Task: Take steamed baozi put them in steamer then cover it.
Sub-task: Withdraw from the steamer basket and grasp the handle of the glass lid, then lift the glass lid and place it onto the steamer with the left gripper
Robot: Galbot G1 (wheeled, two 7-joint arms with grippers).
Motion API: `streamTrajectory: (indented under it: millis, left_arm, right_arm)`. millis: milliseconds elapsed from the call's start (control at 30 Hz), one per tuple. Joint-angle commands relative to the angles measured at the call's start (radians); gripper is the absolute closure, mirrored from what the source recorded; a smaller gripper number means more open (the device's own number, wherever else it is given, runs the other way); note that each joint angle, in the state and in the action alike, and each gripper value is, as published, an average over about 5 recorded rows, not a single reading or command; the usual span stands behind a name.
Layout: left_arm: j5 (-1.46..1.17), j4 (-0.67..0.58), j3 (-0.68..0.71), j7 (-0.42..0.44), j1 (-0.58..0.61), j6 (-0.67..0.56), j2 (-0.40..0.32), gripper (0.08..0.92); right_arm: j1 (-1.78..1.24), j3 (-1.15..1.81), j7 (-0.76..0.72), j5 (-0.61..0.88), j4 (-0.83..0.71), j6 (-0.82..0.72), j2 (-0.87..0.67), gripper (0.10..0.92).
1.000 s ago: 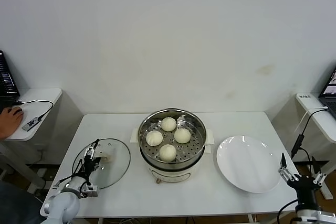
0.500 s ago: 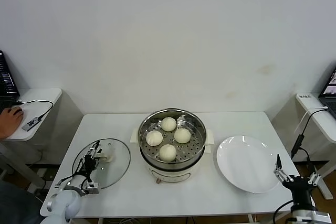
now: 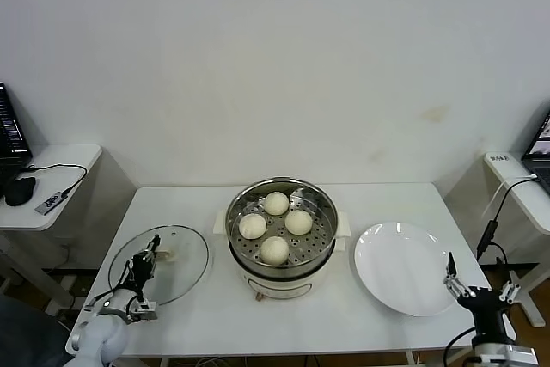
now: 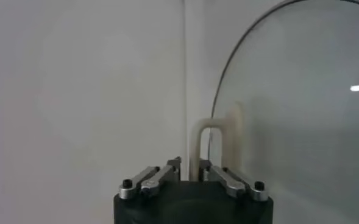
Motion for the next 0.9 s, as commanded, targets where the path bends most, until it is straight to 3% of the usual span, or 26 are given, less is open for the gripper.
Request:
streamTrajectory:
  millis: [33, 467, 667, 900]
  left_arm:
    - [-0.023, -0.238, -0.05, -0.009, 0.098, 0.044, 0.034, 0.86]
    - [-0.225, -0.65, -0.098, 0.192, 0.211, 0.26, 0.161, 0.86]
    - [-0.36, -0.793, 0.014, 0.241, 0.179, 0.33, 0.217, 0.86]
    - [-0.349, -0.786, 0.228, 0.246, 0.05, 0.422, 0.27, 0.86]
  right_arm:
    - [-0.003, -0.007, -0.005, -0.002, 0.003, 0.0, -0.006, 0.203]
    - [-0.005, -0.02, -0.027, -0.016, -0.009, -0.002, -0.04, 0.203]
    - [-0.011, -0.018, -0.045, -0.022, -0.035, -0.004, -0.053, 0.203]
    - [-0.009, -0.036, -0.052, -0.082, -0.061, -0.001, -0.047, 0.203]
